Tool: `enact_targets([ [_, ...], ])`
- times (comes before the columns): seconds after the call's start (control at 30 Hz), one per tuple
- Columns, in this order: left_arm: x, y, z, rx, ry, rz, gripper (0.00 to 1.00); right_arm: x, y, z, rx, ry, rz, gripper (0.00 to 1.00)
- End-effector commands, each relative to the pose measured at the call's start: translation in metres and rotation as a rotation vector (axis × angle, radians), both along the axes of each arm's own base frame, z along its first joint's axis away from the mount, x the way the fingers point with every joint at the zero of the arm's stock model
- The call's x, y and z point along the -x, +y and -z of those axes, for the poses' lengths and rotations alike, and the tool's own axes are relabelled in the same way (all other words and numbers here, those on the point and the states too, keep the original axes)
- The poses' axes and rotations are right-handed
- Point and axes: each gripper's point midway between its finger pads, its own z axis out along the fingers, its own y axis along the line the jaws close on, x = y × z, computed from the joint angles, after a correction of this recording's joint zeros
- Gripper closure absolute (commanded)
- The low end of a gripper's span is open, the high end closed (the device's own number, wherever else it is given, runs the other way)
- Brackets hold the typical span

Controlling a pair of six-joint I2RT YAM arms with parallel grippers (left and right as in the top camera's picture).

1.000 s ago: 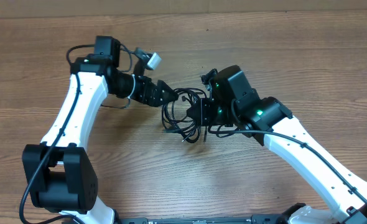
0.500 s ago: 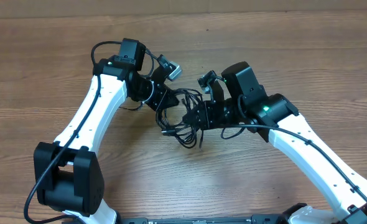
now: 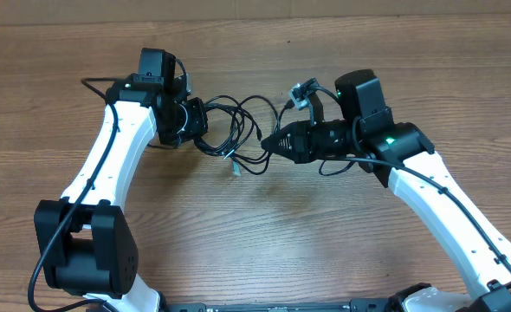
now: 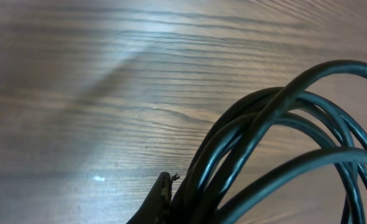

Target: Untangle cables

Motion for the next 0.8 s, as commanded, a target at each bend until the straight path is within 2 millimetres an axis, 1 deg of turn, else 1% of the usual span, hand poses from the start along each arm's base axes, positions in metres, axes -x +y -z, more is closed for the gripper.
enact_targets([
  [0.0, -0.001, 0.025, 0.005, -0.066, 0.059, -0.271, 0.96, -0.013, -0.018, 0.0, 0.028, 0.03, 0.099, 0.96],
  [0.03, 0.0, 0.03, 0.006, -0.08, 0.07, -0.319, 0.96, -0.021, -0.029, 0.01, 0.079, 0.063, 0.179, 0.96],
  [0.07, 0.0, 0.032, 0.006, -0.086, 0.078, -0.356, 0.96, -0.029, -0.044, 0.023, 0.151, 0.103, 0.279, 0.96],
  [0.1, 0.001, 0.033, 0.006, -0.083, 0.084, -0.379, 0.96, -0.032, -0.054, 0.031, 0.195, 0.131, 0.341, 0.96],
  [0.17, 0.0, 0.033, 0.006, -0.07, 0.093, -0.417, 0.96, -0.037, -0.08, 0.052, 0.313, 0.208, 0.502, 0.96],
  [0.2, 0.0, 0.033, 0.006, -0.067, 0.095, -0.431, 0.96, -0.037, -0.095, 0.062, 0.376, 0.244, 0.588, 0.96],
  [0.23, -0.001, 0.034, 0.006, -0.069, 0.092, -0.435, 0.95, -0.035, -0.119, 0.074, 0.473, 0.293, 0.721, 0.96],
  [0.27, -0.001, 0.035, 0.006, -0.072, 0.092, -0.438, 0.96, -0.032, -0.133, 0.08, 0.526, 0.323, 0.803, 0.96],
  [0.3, -0.001, 0.036, 0.006, -0.073, 0.093, -0.442, 0.96, -0.024, -0.156, 0.089, 0.608, 0.375, 0.929, 0.96],
  [0.37, -0.001, 0.038, 0.006, -0.072, 0.094, -0.446, 0.96, -0.015, -0.171, 0.094, 0.665, 0.422, 1.018, 0.96],
  [0.4, -0.001, 0.038, 0.006, -0.069, 0.097, -0.457, 0.96, -0.012, -0.173, 0.095, 0.676, 0.436, 1.033, 0.94],
  [0.43, -0.001, 0.038, 0.006, -0.065, 0.099, -0.467, 0.96, -0.011, -0.173, 0.096, 0.675, 0.443, 1.037, 0.87],
  [0.5, -0.001, 0.033, 0.006, -0.037, 0.108, -0.467, 0.96, -0.013, -0.17, 0.095, 0.662, 0.441, 1.03, 0.64],
  [0.53, -0.001, 0.028, 0.004, -0.013, 0.107, -0.439, 0.96, -0.014, -0.169, 0.095, 0.654, 0.441, 1.025, 0.51],
  [0.57, -0.002, 0.02, 0.002, 0.016, 0.096, -0.377, 0.95, -0.013, -0.167, 0.095, 0.647, 0.446, 1.019, 0.43],
  [0.6, -0.005, 0.012, -0.001, 0.048, 0.069, -0.296, 0.96, -0.013, -0.165, 0.095, 0.639, 0.453, 1.011, 0.37],
  [0.7, -0.011, -0.016, -0.015, 0.158, -0.029, -0.043, 0.96, -0.01, -0.155, 0.095, 0.606, 0.484, 0.972, 0.26],
  [0.77, -0.011, -0.032, -0.025, 0.229, -0.089, 0.098, 0.92, -0.009, -0.148, 0.094, 0.581, 0.49, 0.93, 0.19],
])
